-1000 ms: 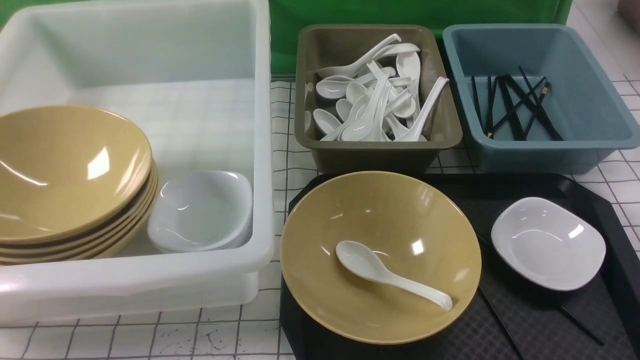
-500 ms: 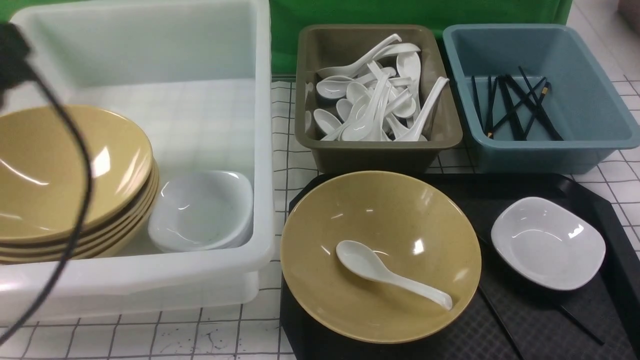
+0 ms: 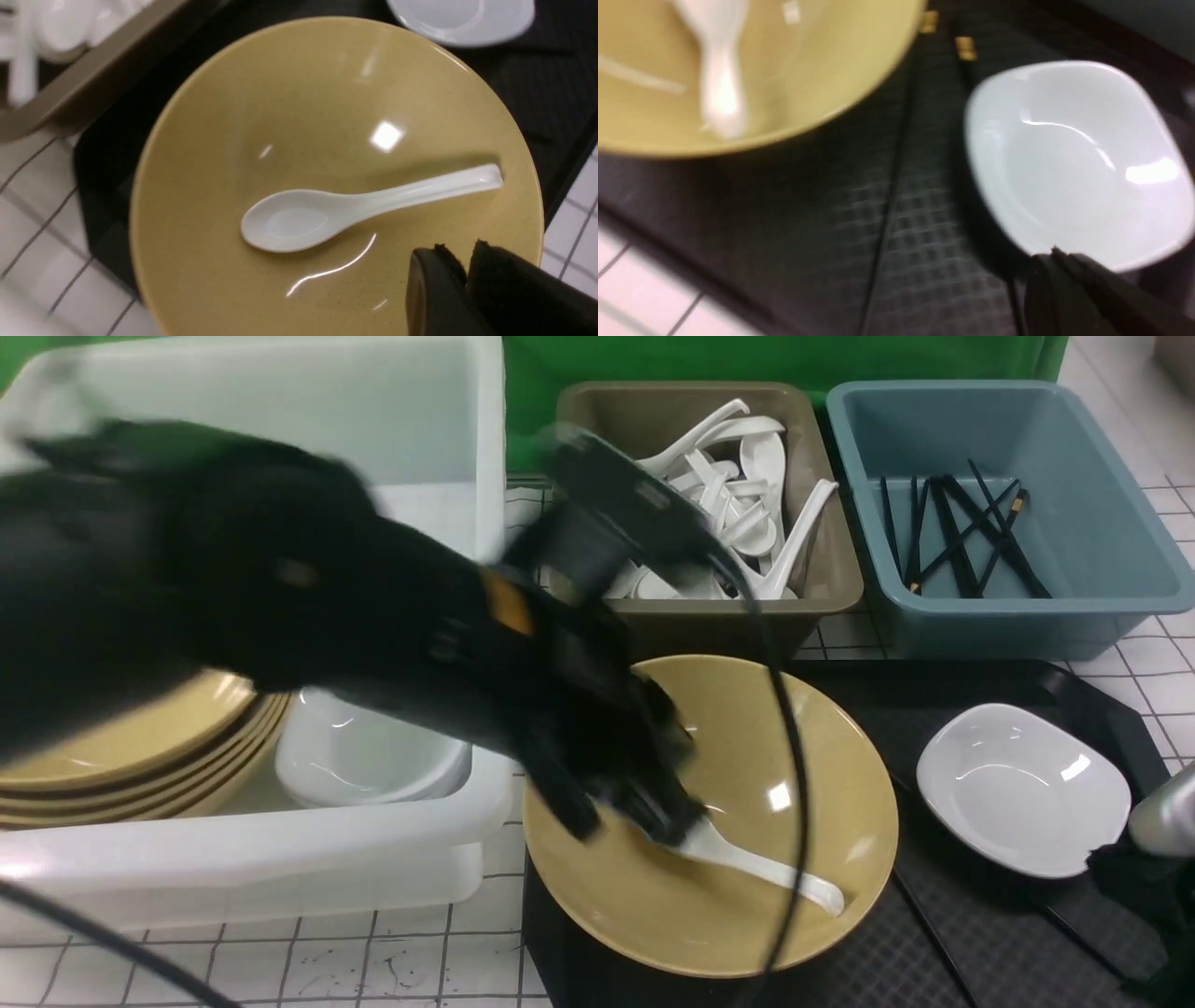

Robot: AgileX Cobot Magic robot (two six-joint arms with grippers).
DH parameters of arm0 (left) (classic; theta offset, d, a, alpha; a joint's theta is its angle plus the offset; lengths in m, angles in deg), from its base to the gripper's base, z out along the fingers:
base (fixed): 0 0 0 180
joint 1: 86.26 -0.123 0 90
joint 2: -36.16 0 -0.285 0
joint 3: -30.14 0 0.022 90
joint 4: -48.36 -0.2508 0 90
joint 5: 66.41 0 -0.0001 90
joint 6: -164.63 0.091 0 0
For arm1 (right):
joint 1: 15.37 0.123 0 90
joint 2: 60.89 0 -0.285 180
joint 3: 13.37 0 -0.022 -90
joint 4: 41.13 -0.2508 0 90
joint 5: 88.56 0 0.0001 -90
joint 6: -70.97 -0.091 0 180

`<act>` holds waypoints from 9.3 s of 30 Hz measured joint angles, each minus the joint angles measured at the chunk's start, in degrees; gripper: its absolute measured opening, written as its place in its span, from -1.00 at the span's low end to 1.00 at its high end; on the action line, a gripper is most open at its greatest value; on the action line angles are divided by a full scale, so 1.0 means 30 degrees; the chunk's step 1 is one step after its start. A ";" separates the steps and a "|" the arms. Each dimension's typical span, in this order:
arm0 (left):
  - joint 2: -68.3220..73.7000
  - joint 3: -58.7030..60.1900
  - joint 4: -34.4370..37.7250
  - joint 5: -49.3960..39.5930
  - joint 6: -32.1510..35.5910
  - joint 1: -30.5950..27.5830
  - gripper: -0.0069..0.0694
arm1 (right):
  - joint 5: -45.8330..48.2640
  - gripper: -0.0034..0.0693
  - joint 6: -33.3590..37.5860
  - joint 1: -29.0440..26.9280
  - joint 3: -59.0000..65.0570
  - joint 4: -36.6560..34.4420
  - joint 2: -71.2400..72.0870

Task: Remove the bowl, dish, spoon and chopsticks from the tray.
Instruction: Use the left arm to grab the soup spoon in the middle, then use the left arm to put the soup spoon into the small storage box in the middle, then use the left arm to grab the yellow noodle bowl on the left, then use the left arm to put the noodle bowl into the large storage box on the left, then use the right arm to grab the plate, then use the right arm to put the plate into the large storage box on the left, then use the right arm to grab a chopstick, then use the right arm to put a chopstick into the small storage box on the right

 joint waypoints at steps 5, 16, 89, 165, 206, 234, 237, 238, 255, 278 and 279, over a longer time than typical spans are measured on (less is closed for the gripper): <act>0.3390 -0.0238 0.0060 0.0191 0.6810 0.1305 0.04 | 0.0000 -0.80 0.0280 0.1119 0.0000 -0.0046 0.0000; 0.7233 -0.0255 0.0042 0.3414 1.1954 0.1350 0.08 | 0.0000 -0.80 0.0320 0.1172 -0.0025 -0.0046 0.0000; 1.0556 -1.3499 -0.0444 -0.9908 -0.0441 -0.3303 -0.80 | -0.1166 -0.79 -0.1387 0.1172 -0.0041 -0.0105 0.0000; -1.7434 1.2463 -0.5030 0.4162 -0.4295 -1.2706 -0.85 | 0.5203 0.17 -0.1217 -0.5861 -1.3124 -0.0221 -1.9831; -1.8689 1.2712 -1.0568 0.4953 -1.2583 -1.2672 -0.83 | 0.8794 -0.63 -0.9623 0.7226 -3.1795 -0.2085 -2.4998; -1.8851 1.3324 -0.8661 0.6036 -1.2598 -1.2577 -0.83 | 1.1378 0.16 -0.6193 0.1592 -1.5823 0.3297 -1.8355; -1.8851 1.3704 -0.8551 0.6802 -1.2598 -1.2577 -0.83 | 0.9943 0.09 -0.5803 0.0651 -1.3321 0.2357 -1.8284; -1.8851 1.3767 -0.8538 0.7004 -1.2598 -1.2577 -0.83 | 0.9105 0.06 -0.5733 0.0531 -1.2551 0.2187 -1.8242; -1.8851 1.4731 -0.8515 0.9459 -1.2598 -1.2577 -0.83 | 0.4870 -0.26 -0.4980 0.0422 -1.0983 0.0450 -1.8884; -1.8851 1.4785 -0.8499 0.9501 -1.2598 -1.2577 -0.83 | 0.2799 -0.71 -0.3206 0.0367 -1.0742 0.2315 -1.0561; -1.8851 1.4785 -0.8499 0.9546 -1.2598 -1.2577 -0.83 | -0.0747 -0.71 -0.3206 0.0113 -1.0742 0.3134 -1.0284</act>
